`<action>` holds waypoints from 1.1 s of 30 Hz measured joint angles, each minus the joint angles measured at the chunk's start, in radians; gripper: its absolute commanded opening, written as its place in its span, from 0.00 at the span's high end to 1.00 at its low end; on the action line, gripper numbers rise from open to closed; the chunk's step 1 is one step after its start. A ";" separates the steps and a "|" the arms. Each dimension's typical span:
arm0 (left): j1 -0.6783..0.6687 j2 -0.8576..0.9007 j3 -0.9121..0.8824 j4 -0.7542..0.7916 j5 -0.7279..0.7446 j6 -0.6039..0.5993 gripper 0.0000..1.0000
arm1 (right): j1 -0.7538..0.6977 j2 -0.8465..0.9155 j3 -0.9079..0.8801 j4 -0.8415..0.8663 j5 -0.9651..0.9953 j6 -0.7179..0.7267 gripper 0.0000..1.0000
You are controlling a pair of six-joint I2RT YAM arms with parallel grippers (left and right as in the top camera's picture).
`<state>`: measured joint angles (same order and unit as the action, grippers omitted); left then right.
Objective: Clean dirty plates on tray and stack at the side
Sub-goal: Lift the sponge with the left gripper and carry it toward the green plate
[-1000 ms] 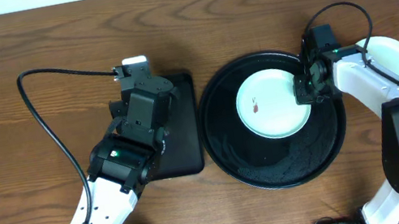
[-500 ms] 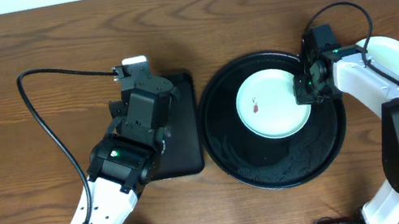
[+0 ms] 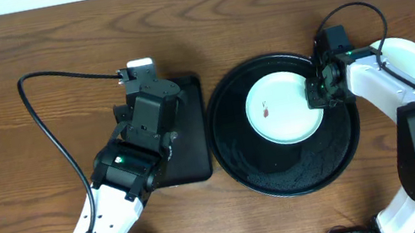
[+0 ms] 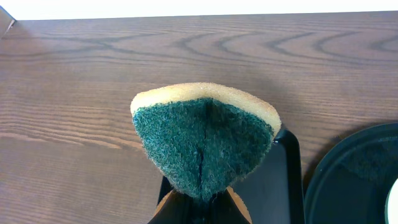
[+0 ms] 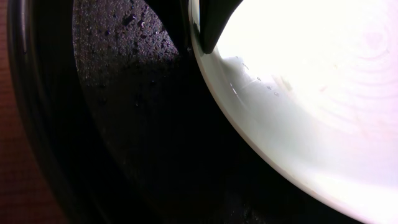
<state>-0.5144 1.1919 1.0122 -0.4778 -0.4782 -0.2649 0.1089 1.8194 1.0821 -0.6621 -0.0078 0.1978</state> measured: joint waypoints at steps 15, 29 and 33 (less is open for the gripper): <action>0.000 0.001 0.000 -0.002 0.000 0.000 0.93 | 0.000 0.000 0.000 0.000 0.001 0.000 0.95; 0.177 0.249 0.000 -0.048 0.303 0.030 0.93 | 0.000 0.000 -0.001 0.000 0.002 0.000 0.95; 0.248 0.333 0.041 -0.139 0.437 0.045 0.93 | 0.000 0.000 -0.001 0.001 0.002 0.000 0.94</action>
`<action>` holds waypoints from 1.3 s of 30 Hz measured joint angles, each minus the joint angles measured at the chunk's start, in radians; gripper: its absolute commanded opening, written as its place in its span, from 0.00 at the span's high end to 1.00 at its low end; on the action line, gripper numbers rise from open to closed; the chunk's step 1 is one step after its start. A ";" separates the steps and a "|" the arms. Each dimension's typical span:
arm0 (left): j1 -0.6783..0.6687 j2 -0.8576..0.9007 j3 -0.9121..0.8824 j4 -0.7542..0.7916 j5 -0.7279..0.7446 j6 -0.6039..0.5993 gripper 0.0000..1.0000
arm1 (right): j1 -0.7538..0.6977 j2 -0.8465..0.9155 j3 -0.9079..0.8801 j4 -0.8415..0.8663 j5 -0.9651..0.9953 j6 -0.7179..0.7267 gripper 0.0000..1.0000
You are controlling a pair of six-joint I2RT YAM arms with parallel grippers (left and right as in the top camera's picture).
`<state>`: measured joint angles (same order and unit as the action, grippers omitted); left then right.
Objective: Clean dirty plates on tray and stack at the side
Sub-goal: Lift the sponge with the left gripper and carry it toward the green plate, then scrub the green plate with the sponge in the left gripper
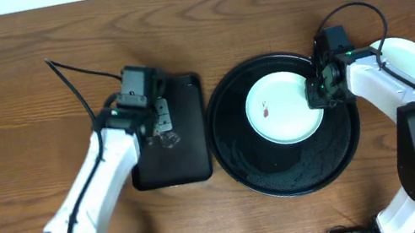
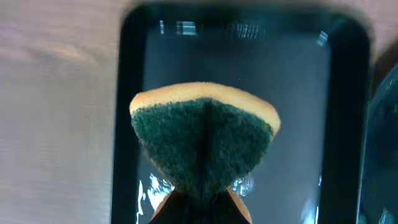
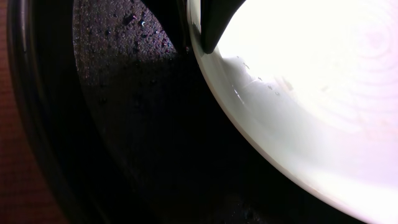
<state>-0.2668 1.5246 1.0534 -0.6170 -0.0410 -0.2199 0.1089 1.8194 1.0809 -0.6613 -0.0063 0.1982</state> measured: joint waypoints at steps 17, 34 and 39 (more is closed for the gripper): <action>0.043 0.205 0.471 -0.476 0.159 0.045 0.93 | 0.000 0.000 -0.002 0.000 0.000 0.000 0.95; -0.098 0.280 0.472 -0.348 0.155 0.036 0.93 | 0.000 0.000 -0.003 0.000 -0.002 0.000 0.92; -0.273 0.280 0.473 -0.211 0.155 0.033 0.92 | 0.000 0.000 -0.003 0.000 -0.003 0.000 0.96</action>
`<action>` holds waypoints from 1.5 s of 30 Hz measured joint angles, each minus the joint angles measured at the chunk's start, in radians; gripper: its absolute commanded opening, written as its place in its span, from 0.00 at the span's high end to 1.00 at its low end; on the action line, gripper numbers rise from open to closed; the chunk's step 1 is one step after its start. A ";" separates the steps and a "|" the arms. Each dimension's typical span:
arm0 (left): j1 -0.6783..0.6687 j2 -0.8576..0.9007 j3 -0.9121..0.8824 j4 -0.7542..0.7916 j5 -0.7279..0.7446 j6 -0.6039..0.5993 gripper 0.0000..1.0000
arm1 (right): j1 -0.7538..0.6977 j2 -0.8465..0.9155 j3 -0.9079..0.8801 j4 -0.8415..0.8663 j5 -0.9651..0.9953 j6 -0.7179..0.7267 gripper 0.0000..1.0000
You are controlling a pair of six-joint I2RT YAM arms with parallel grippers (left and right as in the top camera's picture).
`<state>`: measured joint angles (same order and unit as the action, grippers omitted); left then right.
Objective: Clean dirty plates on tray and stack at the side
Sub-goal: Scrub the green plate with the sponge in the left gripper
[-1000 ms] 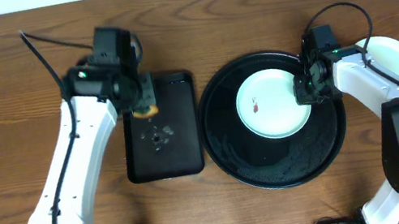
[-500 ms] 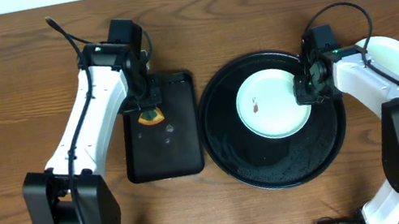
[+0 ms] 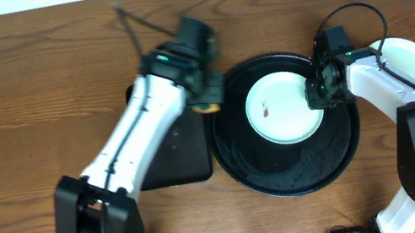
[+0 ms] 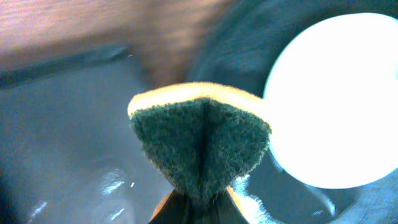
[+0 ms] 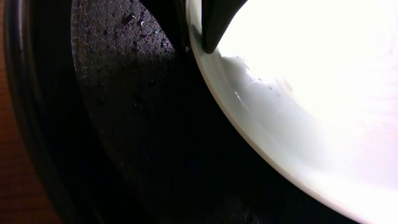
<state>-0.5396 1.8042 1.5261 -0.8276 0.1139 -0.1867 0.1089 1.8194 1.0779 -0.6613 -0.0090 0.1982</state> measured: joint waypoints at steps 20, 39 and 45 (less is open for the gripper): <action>-0.183 0.204 0.003 0.243 0.019 -0.102 0.92 | 0.000 -0.002 0.000 0.000 -0.002 0.000 0.99; -0.195 0.303 0.003 0.294 0.018 -0.103 0.92 | 0.000 -0.002 0.000 0.000 -0.002 0.000 0.99; -0.196 0.306 0.003 0.304 0.011 -0.105 0.92 | 0.000 -0.002 0.000 0.000 -0.002 0.000 0.99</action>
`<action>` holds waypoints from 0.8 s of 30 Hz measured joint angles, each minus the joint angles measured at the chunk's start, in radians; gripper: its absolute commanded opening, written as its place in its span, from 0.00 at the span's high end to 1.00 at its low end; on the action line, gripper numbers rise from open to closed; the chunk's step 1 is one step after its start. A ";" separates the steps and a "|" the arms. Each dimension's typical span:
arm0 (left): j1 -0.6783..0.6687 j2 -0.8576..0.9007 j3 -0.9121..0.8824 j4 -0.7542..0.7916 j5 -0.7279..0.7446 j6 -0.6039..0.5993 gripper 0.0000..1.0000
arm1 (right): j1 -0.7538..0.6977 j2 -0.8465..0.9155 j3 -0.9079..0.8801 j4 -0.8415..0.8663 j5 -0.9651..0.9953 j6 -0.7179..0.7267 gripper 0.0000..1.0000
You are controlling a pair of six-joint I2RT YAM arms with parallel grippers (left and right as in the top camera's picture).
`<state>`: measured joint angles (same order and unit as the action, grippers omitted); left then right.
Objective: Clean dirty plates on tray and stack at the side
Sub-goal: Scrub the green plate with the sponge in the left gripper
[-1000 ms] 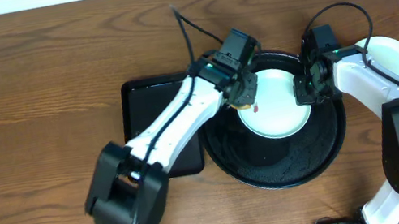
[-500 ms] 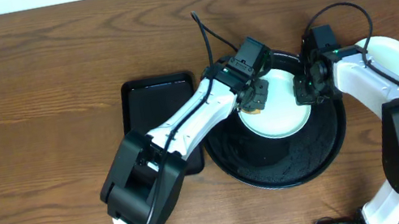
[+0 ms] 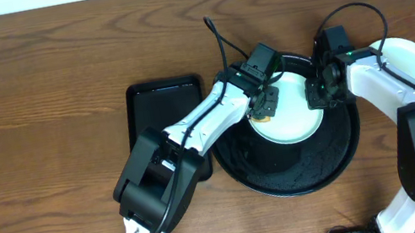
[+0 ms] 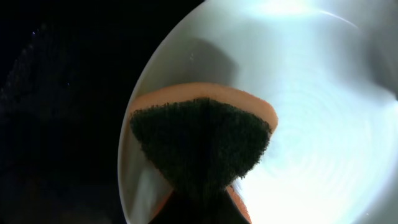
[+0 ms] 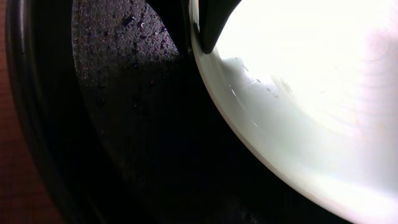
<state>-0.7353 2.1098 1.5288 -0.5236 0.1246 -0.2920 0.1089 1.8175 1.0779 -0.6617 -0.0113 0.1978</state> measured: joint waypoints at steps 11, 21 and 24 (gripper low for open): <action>-0.017 0.037 -0.004 0.061 -0.012 0.000 0.92 | 0.000 0.000 0.000 0.000 0.000 0.000 0.99; -0.016 0.042 -0.004 0.040 -0.006 -0.072 0.92 | 0.000 0.000 0.000 0.000 0.000 0.000 0.99; -0.012 0.042 -0.004 0.037 0.034 -0.085 0.92 | 0.000 0.000 0.000 0.000 0.000 0.000 0.99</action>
<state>-0.7471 2.1521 1.5246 -0.4862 0.1589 -0.3771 0.1089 1.8175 1.0779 -0.6621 -0.0113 0.1978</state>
